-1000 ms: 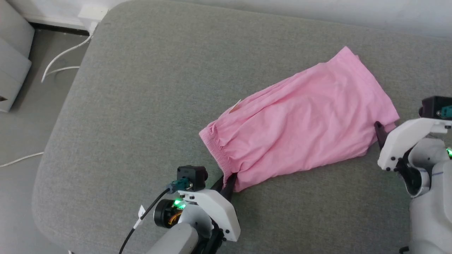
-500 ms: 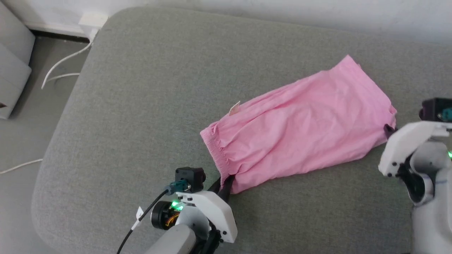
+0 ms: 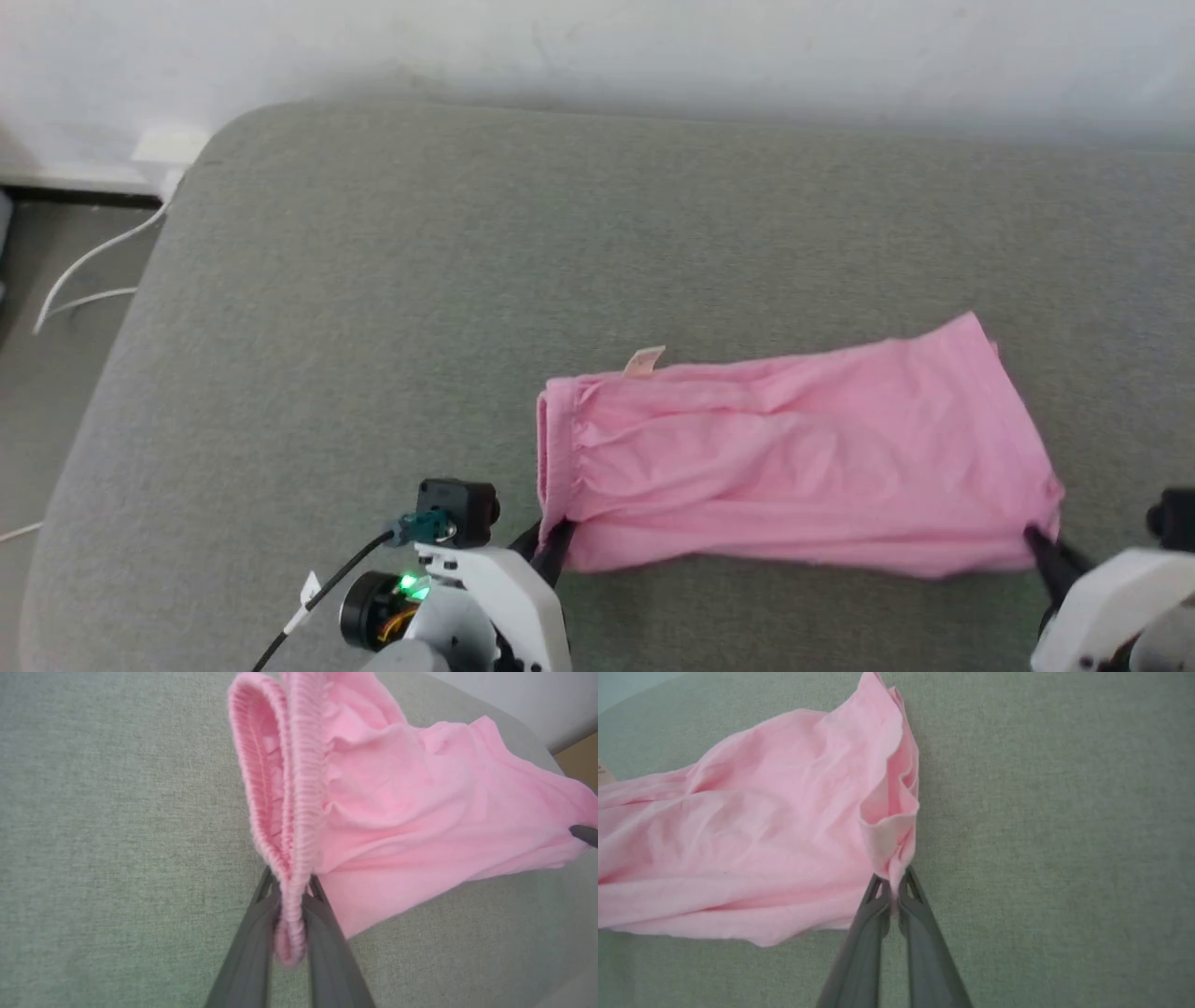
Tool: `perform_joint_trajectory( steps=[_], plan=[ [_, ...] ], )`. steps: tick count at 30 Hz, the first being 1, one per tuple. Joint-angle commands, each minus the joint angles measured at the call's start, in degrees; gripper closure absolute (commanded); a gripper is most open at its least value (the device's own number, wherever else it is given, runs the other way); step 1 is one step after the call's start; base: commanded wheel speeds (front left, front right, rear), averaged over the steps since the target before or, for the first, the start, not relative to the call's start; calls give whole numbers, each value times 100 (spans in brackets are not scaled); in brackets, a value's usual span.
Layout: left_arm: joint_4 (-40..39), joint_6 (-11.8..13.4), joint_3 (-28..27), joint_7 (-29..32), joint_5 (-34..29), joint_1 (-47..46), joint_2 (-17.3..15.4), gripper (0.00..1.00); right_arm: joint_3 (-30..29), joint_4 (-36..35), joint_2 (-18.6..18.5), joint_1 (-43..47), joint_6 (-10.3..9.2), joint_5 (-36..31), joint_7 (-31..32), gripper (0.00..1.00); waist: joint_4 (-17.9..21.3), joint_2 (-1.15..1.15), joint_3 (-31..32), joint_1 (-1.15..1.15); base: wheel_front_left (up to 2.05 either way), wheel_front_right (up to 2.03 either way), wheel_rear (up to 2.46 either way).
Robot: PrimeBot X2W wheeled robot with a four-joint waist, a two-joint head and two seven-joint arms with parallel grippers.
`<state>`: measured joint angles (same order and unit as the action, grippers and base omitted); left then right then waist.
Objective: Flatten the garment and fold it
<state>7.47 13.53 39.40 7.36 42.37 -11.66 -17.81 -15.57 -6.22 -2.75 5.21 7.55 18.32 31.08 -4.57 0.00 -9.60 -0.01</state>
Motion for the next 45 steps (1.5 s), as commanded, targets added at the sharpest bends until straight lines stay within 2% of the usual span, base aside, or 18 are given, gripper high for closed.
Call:
perform_joint_trajectory(
  steps=[1,8,9,10,11,12,18,24,27,31,34,37,45],
  plan=[
    [-100,56,11,92,25,98,-110,100,0,30,-13,150,-6,33,7,100,230,0,75,1,0,0,0],
    [-437,161,112,574,175,384,-362,100,308,891,-13,412,-6,294,-275,100,429,0,57,1,0,0,0],
    [-451,166,122,580,174,404,-373,86,325,1027,-13,395,-6,293,-319,100,440,0,64,1,0,0,0],
    [-464,167,122,573,188,425,-367,64,344,1134,-13,378,-6,239,-363,81,446,0,74,1,0,0,0],
    [-477,165,112,554,213,448,-354,0,354,1203,-13,361,-6,156,-404,52,451,0,86,1,0,0,0],
    [-498,158,97,507,227,468,-342,0,334,1228,-13,334,-6,82,-467,0,456,0,98,1,0,0,0],
    [-637,149,-144,-123,145,546,-357,0,83,832,-13,128,-6,-322,-1115,0,441,0,184,1,0,0,0],
    [-678,254,-598,-1472,-262,459,-316,0,-61,373,-13,-195,-6,-745,-1619,0,389,0,218,1,0,0,0],
    [-540,216,-859,-2091,-504,303,-213,0,40,472,-111,-409,-6,-813,-1776,0,341,0,205,1,0,0,0],
    [-510,81,-1464,-2229,-1115,36,55,0,112,801,-193,-675,-6,-781,-1883,0,278,0,168,1,0,0,0],
    [-539,-182,-1935,-2232,-1744,-3,318,0,113,1163,-192,-850,-6,-681,-1732,0,245,0,134,1,0,0,0],
    [-429,-478,-2289,-2234,-2210,6,566,0,82,1550,-135,-983,-6,-402,-1306,0,239,0,130,1,0,0,0],
    [-224,-993,-3109,-2234,-2878,136,1063,0,-35,2244,-35,-1323,-6,-205,-290,0,298,0,118,1,0,0,0]
  ],
)
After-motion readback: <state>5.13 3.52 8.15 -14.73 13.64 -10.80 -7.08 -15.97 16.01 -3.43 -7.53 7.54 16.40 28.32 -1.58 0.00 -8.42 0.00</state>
